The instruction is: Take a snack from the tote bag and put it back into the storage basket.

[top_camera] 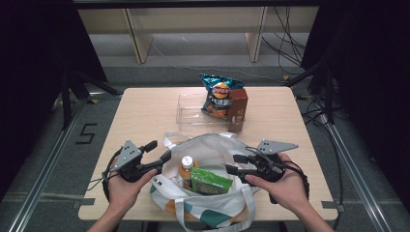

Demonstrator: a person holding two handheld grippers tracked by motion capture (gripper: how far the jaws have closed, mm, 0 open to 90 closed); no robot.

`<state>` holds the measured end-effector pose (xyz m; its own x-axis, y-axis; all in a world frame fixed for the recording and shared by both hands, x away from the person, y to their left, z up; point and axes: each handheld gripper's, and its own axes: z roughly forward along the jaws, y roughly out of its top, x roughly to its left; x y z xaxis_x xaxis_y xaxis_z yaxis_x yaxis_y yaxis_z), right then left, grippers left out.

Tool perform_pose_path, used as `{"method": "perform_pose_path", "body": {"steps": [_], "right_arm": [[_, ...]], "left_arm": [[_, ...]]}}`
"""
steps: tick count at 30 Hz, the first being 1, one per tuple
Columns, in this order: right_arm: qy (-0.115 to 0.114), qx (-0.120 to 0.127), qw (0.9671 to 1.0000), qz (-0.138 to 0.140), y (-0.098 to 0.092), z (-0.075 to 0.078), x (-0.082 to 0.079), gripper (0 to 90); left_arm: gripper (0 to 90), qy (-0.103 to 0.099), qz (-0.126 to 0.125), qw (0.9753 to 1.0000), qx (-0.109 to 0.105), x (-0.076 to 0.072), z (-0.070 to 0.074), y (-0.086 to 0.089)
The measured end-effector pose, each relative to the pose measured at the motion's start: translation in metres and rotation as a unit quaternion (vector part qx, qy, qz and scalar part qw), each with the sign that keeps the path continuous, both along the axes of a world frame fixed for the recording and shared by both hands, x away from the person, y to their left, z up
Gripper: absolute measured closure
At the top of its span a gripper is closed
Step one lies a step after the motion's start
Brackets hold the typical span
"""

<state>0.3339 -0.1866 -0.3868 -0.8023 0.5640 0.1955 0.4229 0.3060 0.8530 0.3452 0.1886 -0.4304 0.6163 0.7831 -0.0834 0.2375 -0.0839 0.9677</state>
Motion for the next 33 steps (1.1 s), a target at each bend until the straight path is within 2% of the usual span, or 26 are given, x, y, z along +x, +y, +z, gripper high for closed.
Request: {"method": "perform_pose_path", "body": {"steps": [3,5,6,8,12,14,16,17,18,19,21,22,24,25,26,27,29,30,31,33], "right_arm": [[0.008,0.003,1.0,0.002,0.0,0.002,-0.002,50.6],[0.029,0.007,0.9994,-0.014,0.003,0.002,-0.006,50.0],[0.029,0.007,0.9994,-0.014,0.003,0.002,-0.006,50.0],[0.021,0.001,0.9998,0.004,0.001,0.0,-0.004,49.5],[0.015,0.004,0.9999,0.007,0.004,-0.001,-0.004,49.1],[0.021,0.007,0.9997,0.011,0.005,0.0,-0.005,48.7],[0.017,0.001,0.9998,0.012,0.006,0.0,-0.007,48.0],[0.014,0.003,0.9996,0.025,0.006,0.0,-0.006,47.7],[0.014,0.003,0.9996,0.025,0.006,0.0,-0.006,47.7],[0.026,0.008,0.9995,0.016,0.008,0.001,-0.008,47.2],[0.025,0.004,0.9996,0.014,0.009,0.001,-0.009,46.4],[0.021,-0.005,0.9992,0.035,0.008,0.001,-0.007,46.3],[0.019,-0.005,0.9989,0.043,0.008,0.0,-0.007,46.3],[0.03,-0.003,0.9989,0.035,0.01,0.0,-0.008,46.3],[0.011,-0.017,0.9989,0.043,0.009,0.0,-0.008,46.3],[0.025,-0.012,0.9981,0.056,0.011,-0.003,-0.008,46.3],[0.024,-0.017,0.9984,0.049,0.012,-0.004,-0.009,46.3],[0.026,-0.024,0.9981,0.05,0.012,-0.005,-0.009,46.3],[0.036,-0.024,0.9973,0.059,0.014,-0.007,-0.01,46.3],[0.036,-0.022,0.9973,0.06,0.015,-0.008,-0.011,46.3]], "left_arm": [[32.8,0.0,0.0,1.0,0.0,0.0,0.0,0.0],[32.8,0.0,0.0,1.0,0.0,0.0,0.0,0.0],[32.8,0.001,0.0,1.0,-0.001,0.0,0.0,0.0],[32.8,0.001,0.0,1.0,-0.001,0.0,0.0,0.0],[32.8,0.0,0.0,1.0,0.0,0.0,0.0,0.0],[32.8,0.001,0.0,1.0,0.0,0.0,0.0,0.0],[32.8,0.001,-0.001,1.0,-0.001,0.0,0.0,-0.001],[32.8,0.0,-0.001,1.0,-0.001,0.0,0.0,-0.001],[32.8,0.0,-0.001,1.0,-0.001,0.0,0.0,-0.001],[32.8,0.001,-0.001,1.0,-0.001,0.0,0.0,-0.001],[32.8,0.001,-0.002,1.0,-0.001,0.001,-0.001,-0.002],[32.8,0.0,-0.002,1.0,-0.002,0.0,0.0,-0.002],[32.8,0.0,-0.002,1.0,-0.002,0.0,0.0,-0.002],[32.8,0.0,-0.002,1.0,-0.001,0.0,0.0,-0.002],[32.8,0.0,-0.002,1.0,-0.001,0.0,0.0,-0.002],[32.8,0.0,-0.002,1.0,-0.001,0.0,0.0,-0.002],[32.8,0.0,-0.003,1.0,0.001,0.0,0.0,-0.002],[32.8,0.0,-0.003,1.0,0.002,0.0,0.0,-0.002],[32.8,0.0,-0.003,1.0,0.002,0.0,0.0,-0.002],[32.8,0.0,-0.003,1.0,0.001,0.0,0.0,-0.002]]}}
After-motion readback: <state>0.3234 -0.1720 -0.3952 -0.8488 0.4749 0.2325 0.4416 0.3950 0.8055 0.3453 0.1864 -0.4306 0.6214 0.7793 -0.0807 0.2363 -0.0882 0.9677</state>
